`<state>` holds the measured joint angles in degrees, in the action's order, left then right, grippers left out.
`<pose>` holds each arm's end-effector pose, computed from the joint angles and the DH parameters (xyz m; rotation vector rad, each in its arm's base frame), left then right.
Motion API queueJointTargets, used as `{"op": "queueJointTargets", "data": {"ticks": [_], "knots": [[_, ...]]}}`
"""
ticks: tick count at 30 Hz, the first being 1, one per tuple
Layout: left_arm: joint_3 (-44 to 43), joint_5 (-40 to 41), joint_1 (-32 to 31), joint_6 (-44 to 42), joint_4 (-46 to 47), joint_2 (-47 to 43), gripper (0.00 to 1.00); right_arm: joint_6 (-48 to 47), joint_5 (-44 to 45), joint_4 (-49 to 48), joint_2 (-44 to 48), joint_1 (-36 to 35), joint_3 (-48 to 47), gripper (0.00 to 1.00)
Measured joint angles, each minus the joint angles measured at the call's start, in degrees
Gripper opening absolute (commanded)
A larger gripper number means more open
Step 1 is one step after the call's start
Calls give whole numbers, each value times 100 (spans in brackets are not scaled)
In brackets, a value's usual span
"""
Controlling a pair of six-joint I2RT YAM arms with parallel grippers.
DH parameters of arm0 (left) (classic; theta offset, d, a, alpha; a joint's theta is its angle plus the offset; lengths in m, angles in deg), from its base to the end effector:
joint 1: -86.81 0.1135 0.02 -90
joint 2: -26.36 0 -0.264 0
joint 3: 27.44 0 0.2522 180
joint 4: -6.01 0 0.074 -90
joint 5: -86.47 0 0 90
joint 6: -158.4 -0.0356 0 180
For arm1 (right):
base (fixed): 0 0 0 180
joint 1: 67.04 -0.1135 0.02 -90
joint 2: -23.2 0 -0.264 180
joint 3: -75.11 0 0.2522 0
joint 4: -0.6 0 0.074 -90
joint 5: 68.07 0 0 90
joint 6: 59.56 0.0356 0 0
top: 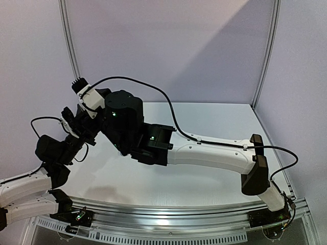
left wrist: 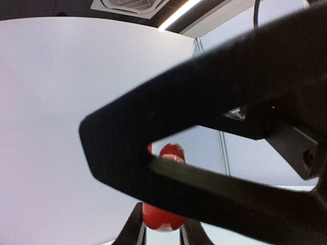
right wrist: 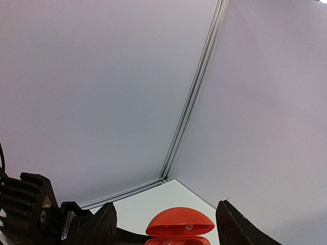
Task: Insert the wireless bluetooth earbuds into the charging case
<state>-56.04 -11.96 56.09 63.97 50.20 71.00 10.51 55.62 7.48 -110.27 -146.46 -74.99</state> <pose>0.1442 -0.0918 0.2808 0.4568 0.9982 -0.4918 0.1196 0.5325 0.3948 -0.7203 1.2518 0.4428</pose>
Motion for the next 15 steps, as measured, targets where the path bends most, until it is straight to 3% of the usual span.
{"op": "queueJointTargets", "data": {"ticks": [15], "knots": [[0,4,31,-2,-7,0,0,26,42,94,70,-35,2,72]]}}
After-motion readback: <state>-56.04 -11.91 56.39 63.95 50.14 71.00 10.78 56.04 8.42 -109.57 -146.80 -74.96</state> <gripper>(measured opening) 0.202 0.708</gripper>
